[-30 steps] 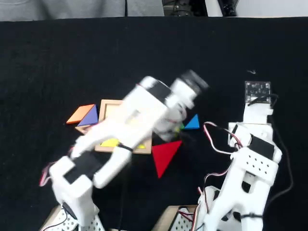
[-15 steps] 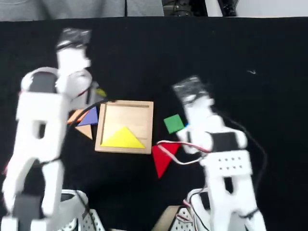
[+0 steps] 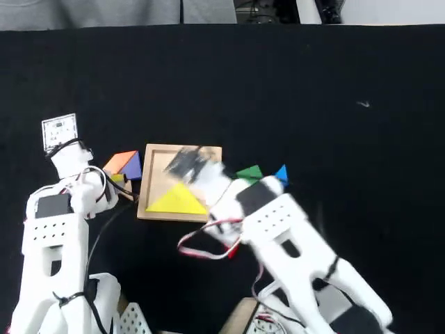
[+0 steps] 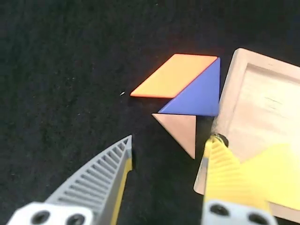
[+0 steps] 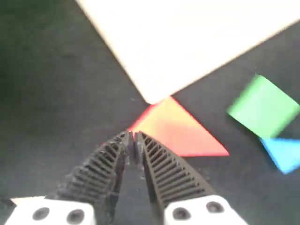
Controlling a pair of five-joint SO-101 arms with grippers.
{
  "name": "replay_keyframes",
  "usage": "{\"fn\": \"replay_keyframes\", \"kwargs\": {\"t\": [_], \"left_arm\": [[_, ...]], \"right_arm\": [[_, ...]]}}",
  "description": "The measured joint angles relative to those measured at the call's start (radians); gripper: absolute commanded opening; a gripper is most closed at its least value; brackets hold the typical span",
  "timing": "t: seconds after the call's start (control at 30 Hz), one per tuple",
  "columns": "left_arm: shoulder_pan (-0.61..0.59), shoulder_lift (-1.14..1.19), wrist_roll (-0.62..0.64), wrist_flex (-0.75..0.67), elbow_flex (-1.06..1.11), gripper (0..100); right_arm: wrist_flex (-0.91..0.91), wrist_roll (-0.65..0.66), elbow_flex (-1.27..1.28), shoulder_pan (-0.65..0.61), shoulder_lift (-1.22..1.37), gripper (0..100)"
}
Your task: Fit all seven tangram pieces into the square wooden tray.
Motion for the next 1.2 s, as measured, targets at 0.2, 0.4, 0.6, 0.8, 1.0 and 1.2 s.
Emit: {"fn": "replay_keyframes", "kwargs": {"t": [0.2, 0.4, 0.6, 0.8, 1.0, 1.2], "left_arm": [[-0.046, -0.003, 0.0, -0.071, 0.071, 25], [-0.064, -0.005, 0.0, -0.118, 0.092, 25], [-0.064, -0.005, 0.0, -0.118, 0.092, 25], [-0.064, -0.005, 0.0, -0.118, 0.092, 25], [-0.064, -0.005, 0.0, -0.118, 0.092, 25], [-0.064, -0.005, 0.0, -0.118, 0.1, 25]], "right_arm": [[-0.041, 0.002, 0.006, -0.034, 0.155, 1.1], [-0.071, 0.008, 0.006, 0.017, 0.31, 1.1], [-0.077, 0.087, 0.005, 0.226, 0.341, 1.1], [-0.078, 0.187, 0.005, 0.431, 0.338, 1.1], [0.021, 0.201, 0.005, 0.462, 0.152, 1.1], [0.054, 0.164, 0.014, 0.446, -0.133, 12.6]]}}
